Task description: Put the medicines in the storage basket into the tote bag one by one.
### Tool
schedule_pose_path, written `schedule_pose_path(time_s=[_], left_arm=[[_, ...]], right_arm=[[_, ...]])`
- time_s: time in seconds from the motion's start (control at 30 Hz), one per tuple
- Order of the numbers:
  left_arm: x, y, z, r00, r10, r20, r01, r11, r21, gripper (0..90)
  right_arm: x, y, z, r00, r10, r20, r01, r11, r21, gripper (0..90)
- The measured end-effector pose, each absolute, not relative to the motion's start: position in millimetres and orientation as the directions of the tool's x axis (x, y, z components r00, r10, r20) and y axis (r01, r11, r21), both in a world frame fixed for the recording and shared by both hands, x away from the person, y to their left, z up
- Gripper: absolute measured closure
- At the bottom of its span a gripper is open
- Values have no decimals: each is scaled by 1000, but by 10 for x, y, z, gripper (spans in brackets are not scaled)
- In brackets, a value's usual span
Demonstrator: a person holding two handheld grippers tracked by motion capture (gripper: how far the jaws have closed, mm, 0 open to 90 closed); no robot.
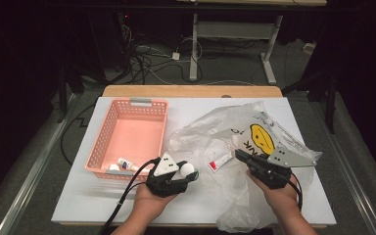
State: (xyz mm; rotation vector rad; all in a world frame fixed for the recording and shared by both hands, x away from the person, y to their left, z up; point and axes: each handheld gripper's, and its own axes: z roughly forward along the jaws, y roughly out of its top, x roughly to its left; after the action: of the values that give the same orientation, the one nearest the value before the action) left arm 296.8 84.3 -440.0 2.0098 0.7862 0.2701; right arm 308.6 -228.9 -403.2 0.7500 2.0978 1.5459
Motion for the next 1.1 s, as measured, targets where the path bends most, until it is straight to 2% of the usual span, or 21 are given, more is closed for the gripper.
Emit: schedule_pose_path(time_s=[0.6, 1.1], left_arm=[[3277, 159, -4377, 817, 563, -123, 377, -361, 853, 482], [3497, -400, -4574, 829, 550, -100, 371, -409, 834, 481]], right_arm=[[3166, -2371, -4016, -746, 666, -15, 173, 216, 961, 900], [3169, -2453, -3927, -740, 673, 0, 156, 171, 973, 900]])
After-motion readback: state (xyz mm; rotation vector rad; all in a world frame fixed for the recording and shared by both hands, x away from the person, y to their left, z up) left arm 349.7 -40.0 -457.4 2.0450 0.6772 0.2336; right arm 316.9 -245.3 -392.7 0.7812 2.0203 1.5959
